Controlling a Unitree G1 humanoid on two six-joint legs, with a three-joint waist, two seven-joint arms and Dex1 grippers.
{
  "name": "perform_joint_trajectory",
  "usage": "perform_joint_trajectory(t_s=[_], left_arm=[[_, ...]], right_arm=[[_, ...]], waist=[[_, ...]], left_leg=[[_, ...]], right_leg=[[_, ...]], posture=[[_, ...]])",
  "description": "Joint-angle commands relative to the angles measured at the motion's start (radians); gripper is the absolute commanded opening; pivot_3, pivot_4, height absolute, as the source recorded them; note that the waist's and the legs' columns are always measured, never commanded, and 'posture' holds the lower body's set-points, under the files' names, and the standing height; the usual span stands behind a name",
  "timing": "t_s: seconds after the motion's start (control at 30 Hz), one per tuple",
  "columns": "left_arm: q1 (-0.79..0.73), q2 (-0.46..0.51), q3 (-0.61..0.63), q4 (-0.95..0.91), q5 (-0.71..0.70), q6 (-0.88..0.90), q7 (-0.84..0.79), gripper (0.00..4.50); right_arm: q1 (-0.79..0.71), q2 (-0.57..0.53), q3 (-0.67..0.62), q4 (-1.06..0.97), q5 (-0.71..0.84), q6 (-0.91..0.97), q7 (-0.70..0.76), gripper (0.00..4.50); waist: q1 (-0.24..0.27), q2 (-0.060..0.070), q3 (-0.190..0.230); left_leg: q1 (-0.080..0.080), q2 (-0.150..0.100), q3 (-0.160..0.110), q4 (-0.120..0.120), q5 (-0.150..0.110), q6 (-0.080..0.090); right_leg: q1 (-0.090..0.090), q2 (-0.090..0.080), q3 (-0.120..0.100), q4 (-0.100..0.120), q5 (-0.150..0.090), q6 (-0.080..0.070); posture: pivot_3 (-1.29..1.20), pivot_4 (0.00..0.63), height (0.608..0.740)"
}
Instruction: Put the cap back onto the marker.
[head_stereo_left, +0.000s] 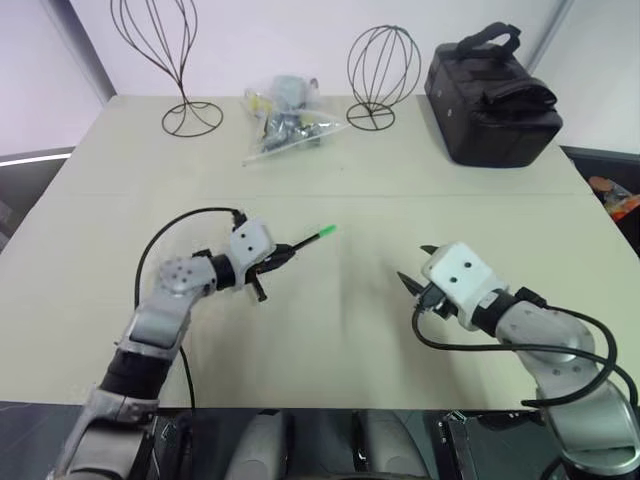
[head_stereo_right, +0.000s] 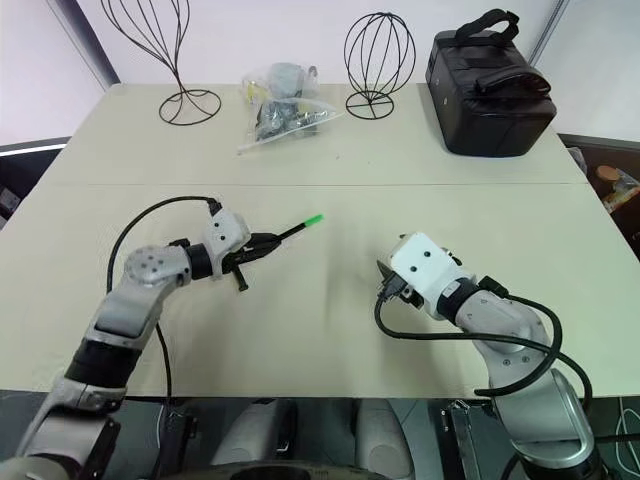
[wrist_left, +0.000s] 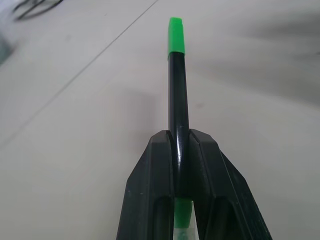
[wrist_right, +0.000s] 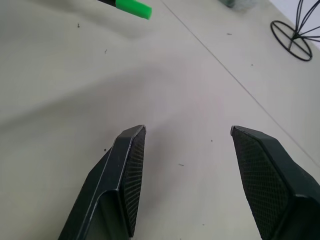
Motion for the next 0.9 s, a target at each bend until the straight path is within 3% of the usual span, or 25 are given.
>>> perform_joint_trajectory(t_s=[0.03,0.33,0.5,0.73,0.9], left_arm=[[0.068,-0.013,0.050,-0.112,-0.006,0.073,0.093,0.00],[0.174,-0.062,0.126,-0.210,-0.022,0.215,0.246,0.00],[0.239,-0.067,0.133,-0.220,-0.030,0.223,0.267,0.00],[0.296,-0.066,0.134,-0.112,-0.026,0.120,0.273,0.00],[0.311,-0.063,0.128,0.008,-0.024,0.031,0.258,0.00]], right_arm=[[-0.004,-0.010,-0.015,-0.054,0.014,0.000,-0.014,2.74],[-0.007,-0.029,-0.028,-0.059,0.043,0.009,-0.015,2.74],[0.001,-0.044,-0.068,-0.104,0.146,0.032,0.054,2.74],[0.009,-0.067,-0.103,-0.151,0.302,0.070,0.133,2.74],[-0.015,-0.108,-0.093,-0.122,0.337,0.050,0.136,2.74]], waist=[[0.002,0.000,0.000],[0.003,0.000,0.000],[0.003,0.000,0.000],[0.003,0.001,-0.001],[0.002,0.004,-0.004]], left_leg=[[0.000,0.000,0.000,0.000,0.000,0.000],[0.000,0.000,0.000,0.000,0.000,0.000],[0.000,0.000,0.000,0.000,0.000,0.000],[0.003,0.000,0.000,-0.001,0.000,0.000],[0.017,0.001,0.000,-0.005,0.000,0.000]], right_leg=[[0.000,0.000,0.000,0.000,0.000,0.000],[0.001,-0.001,0.000,0.000,0.000,0.000],[0.001,-0.001,0.000,0.000,0.000,0.000],[0.003,-0.001,0.000,-0.001,0.000,0.000],[0.017,-0.001,-0.001,-0.006,-0.001,-0.001]], posture=[[0.00,0.150,0.740],[0.00,0.150,0.740],[0.00,0.150,0.740],[0.00,0.150,0.740],[0.00,0.150,0.740]])
